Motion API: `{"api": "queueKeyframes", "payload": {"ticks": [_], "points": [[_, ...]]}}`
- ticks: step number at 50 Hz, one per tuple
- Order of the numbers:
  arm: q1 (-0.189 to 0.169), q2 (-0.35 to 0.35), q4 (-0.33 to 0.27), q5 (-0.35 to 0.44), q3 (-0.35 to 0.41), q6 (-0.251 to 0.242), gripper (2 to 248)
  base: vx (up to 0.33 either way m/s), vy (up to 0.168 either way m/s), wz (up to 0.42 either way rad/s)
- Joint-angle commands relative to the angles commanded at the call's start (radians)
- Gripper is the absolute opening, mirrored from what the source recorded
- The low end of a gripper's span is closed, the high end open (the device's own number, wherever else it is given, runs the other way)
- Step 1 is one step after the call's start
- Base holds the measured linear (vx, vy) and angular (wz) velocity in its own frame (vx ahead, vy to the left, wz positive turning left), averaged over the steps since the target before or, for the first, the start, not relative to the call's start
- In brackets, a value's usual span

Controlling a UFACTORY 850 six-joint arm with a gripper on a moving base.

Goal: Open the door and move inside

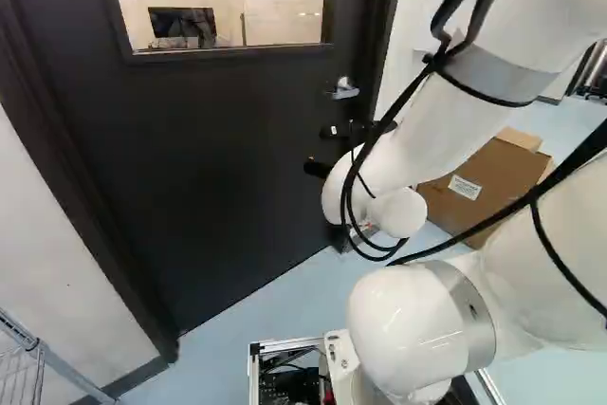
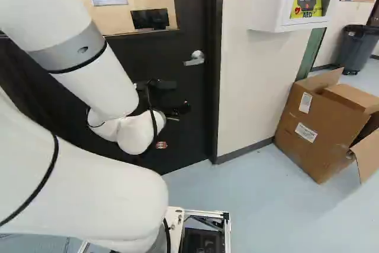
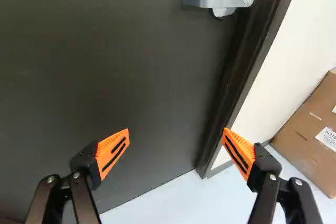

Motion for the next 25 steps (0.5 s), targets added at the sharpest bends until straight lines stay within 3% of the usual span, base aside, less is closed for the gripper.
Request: {"api": "queueKeyframes", "payload": {"ticks": [25], "points": [[0.0,0.0,0.0,0.0,0.0,0.0,247,0.013,-0.002,-0.003]]}}
